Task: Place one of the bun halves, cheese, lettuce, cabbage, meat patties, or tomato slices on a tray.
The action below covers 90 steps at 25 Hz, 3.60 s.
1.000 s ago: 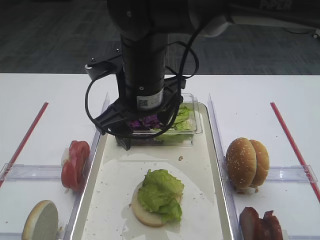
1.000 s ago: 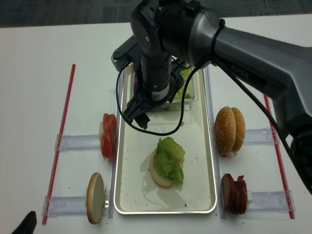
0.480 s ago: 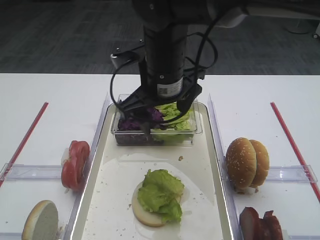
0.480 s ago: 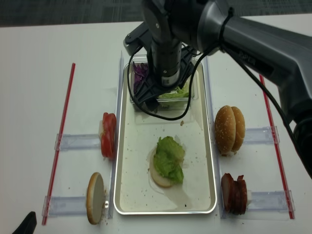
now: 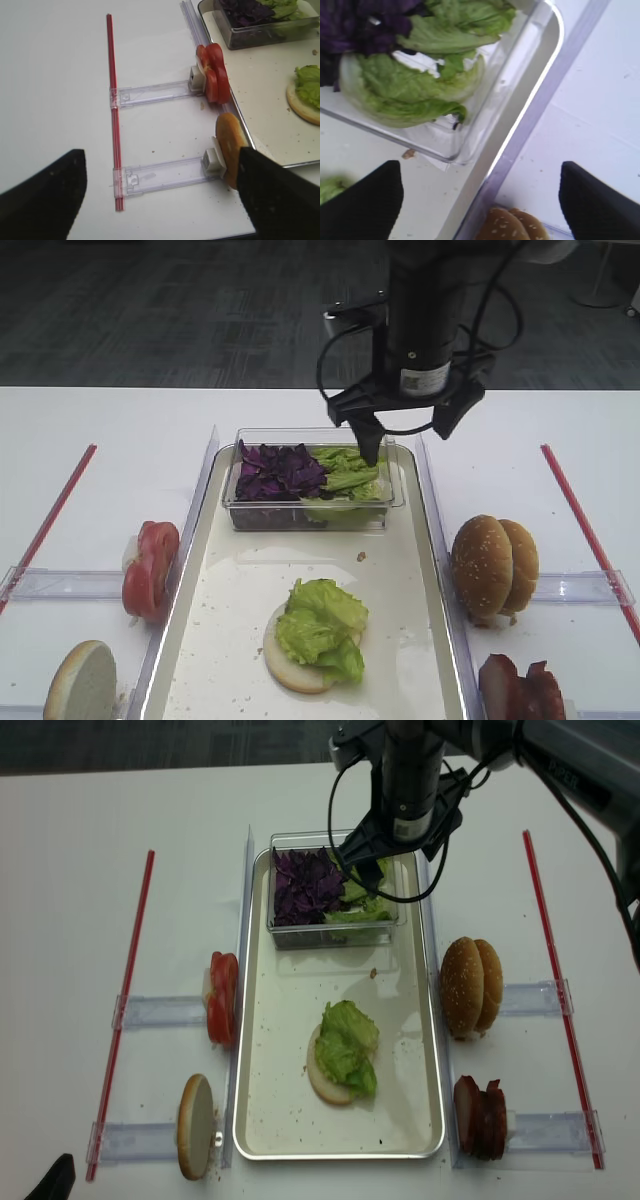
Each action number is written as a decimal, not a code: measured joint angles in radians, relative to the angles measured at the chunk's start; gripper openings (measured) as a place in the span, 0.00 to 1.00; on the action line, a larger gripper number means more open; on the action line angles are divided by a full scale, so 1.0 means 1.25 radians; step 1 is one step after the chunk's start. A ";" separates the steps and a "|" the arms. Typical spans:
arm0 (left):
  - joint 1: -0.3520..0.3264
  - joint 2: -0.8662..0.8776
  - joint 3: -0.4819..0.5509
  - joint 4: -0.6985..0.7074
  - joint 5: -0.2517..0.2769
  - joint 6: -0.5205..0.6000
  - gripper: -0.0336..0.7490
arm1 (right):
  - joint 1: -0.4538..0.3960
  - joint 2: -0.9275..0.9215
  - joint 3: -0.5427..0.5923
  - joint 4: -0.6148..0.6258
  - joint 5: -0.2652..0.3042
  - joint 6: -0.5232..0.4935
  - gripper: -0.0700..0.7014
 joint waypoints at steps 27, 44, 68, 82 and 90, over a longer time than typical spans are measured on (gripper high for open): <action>0.000 0.000 0.000 0.000 0.000 0.000 0.76 | -0.370 0.000 0.000 0.000 0.001 -0.039 0.91; 0.000 0.000 0.000 0.000 0.000 0.000 0.76 | -0.444 0.000 0.000 0.042 0.003 -0.077 0.91; 0.000 0.000 0.000 0.000 0.000 0.000 0.76 | -0.444 -0.155 0.247 0.022 -0.001 -0.079 0.91; 0.000 0.000 0.000 0.000 0.000 0.000 0.76 | -0.444 -0.485 0.479 0.044 -0.009 -0.074 0.91; 0.000 0.000 0.000 0.000 0.000 0.000 0.76 | -0.444 -0.681 0.651 0.062 -0.036 -0.074 0.91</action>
